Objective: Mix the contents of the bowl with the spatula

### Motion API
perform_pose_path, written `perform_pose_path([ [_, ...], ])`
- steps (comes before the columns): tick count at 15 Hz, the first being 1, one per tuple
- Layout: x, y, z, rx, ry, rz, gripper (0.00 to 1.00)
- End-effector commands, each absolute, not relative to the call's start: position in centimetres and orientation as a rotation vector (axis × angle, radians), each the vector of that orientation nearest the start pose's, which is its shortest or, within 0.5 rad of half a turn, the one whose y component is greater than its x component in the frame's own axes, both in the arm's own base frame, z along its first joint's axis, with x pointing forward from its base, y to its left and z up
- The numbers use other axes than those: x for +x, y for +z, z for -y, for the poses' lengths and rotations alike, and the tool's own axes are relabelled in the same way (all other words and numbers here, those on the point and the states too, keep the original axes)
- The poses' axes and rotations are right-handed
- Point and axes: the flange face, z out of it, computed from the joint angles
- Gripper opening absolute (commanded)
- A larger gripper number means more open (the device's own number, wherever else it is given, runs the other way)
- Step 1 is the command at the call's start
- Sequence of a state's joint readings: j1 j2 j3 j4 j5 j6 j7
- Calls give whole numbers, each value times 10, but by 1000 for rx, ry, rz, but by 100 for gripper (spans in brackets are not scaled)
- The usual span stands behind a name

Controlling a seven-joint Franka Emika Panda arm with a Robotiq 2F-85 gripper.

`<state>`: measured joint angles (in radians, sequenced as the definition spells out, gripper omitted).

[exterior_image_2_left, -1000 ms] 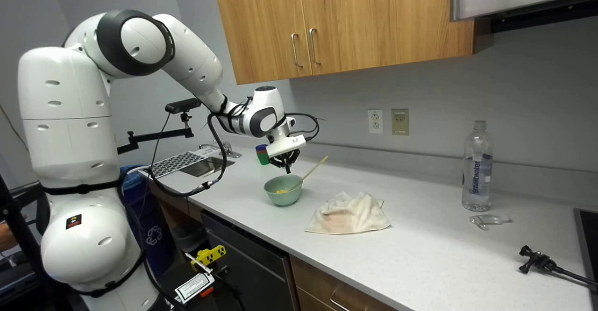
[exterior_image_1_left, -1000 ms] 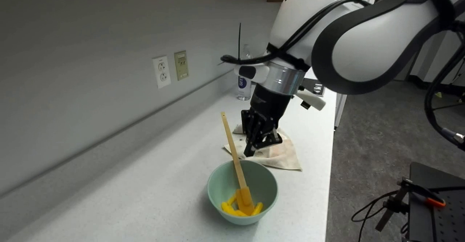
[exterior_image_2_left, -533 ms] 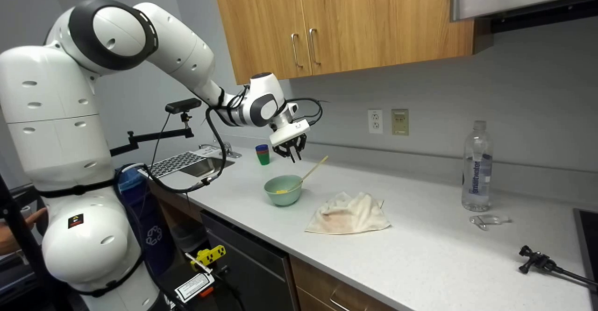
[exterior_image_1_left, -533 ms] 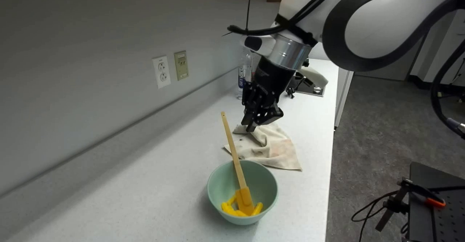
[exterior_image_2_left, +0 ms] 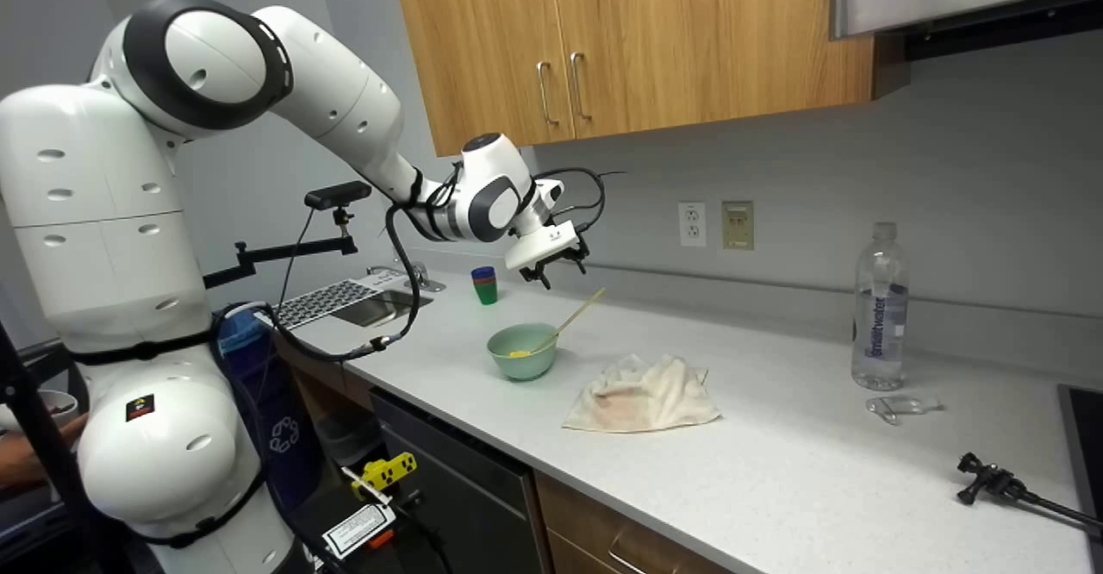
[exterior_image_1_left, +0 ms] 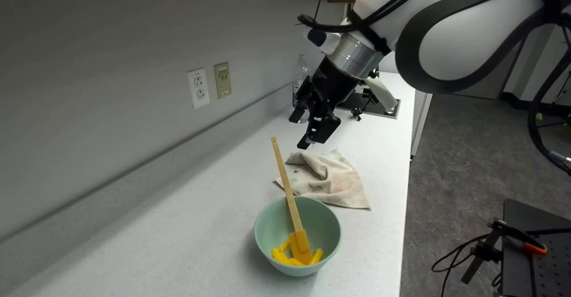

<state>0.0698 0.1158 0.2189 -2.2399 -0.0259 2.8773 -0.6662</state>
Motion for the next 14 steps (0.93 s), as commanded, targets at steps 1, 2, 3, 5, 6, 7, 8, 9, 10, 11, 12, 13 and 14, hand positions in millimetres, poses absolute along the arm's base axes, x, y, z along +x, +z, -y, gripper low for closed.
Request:
perform_pose_path([
  [1, 553, 366, -158, -2831, -888, 1260, 100],
  [2, 554, 362, -157, -2846, -889, 1200, 100],
  [3, 555, 358, -156, -2861, -890, 1153, 100],
  [5, 559, 352, -157, -2876, -891, 1071, 100],
  [6, 563, 350, -158, -2877, -896, 1029, 100],
  [7, 565, 348, -159, -2876, -898, 982, 100],
  [8, 569, 346, -162, -2874, -899, 938, 100],
  [9, 572, 344, -164, -2869, -905, 898, 100],
  [10, 576, 342, -167, -2863, -910, 851, 100],
  [11, 580, 340, -168, -2856, -914, 811, 100],
  [12, 584, 338, -170, -2846, -914, 767, 100],
  [13, 587, 335, -171, -2839, -913, 732, 100],
  [14, 590, 332, -172, -2832, -912, 700, 100],
])
